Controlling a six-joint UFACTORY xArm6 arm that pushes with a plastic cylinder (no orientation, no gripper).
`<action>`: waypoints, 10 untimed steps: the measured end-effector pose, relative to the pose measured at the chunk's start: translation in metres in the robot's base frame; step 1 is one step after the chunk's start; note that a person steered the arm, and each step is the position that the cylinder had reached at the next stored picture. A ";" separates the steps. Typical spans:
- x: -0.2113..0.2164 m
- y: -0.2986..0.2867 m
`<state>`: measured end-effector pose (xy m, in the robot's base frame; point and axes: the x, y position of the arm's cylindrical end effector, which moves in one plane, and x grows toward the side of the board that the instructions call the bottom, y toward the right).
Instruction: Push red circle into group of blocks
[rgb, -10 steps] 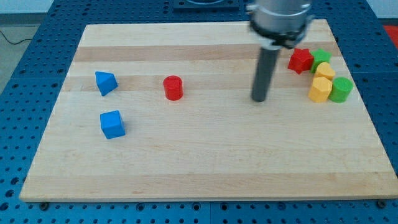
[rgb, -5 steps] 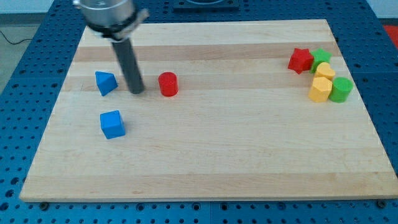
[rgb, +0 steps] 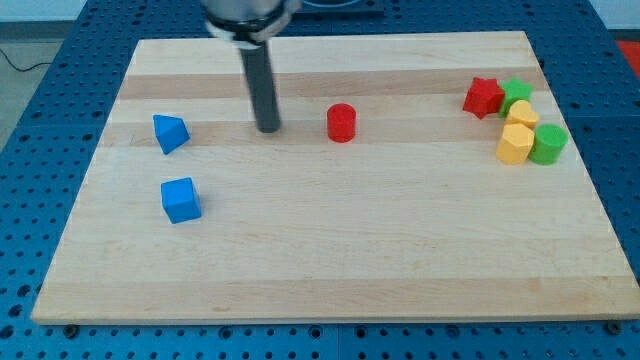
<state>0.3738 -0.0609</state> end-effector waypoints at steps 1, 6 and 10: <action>0.000 0.074; 0.027 0.107; 0.017 0.219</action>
<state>0.3905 0.1581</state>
